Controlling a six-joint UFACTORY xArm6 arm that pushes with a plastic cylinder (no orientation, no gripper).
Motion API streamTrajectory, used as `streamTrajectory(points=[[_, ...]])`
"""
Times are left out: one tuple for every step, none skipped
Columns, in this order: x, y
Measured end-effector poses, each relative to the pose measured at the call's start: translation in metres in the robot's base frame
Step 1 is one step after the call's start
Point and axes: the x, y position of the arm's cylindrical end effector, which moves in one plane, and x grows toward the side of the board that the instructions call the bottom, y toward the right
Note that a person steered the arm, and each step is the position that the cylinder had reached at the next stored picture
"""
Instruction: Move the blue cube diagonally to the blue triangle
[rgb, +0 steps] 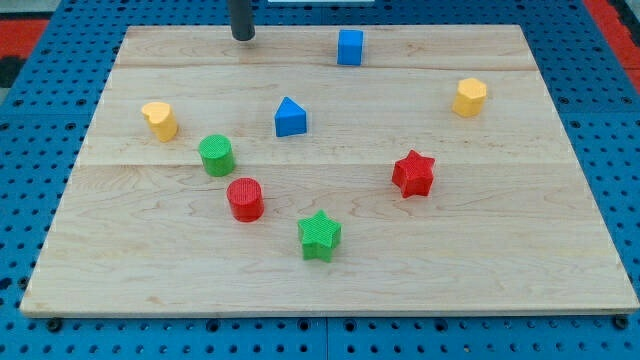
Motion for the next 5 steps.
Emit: streamTrajectory(points=[[0.000, 0.001], [0.001, 0.000], [0.006, 0.032], [0.005, 0.036], [0.009, 0.036]])
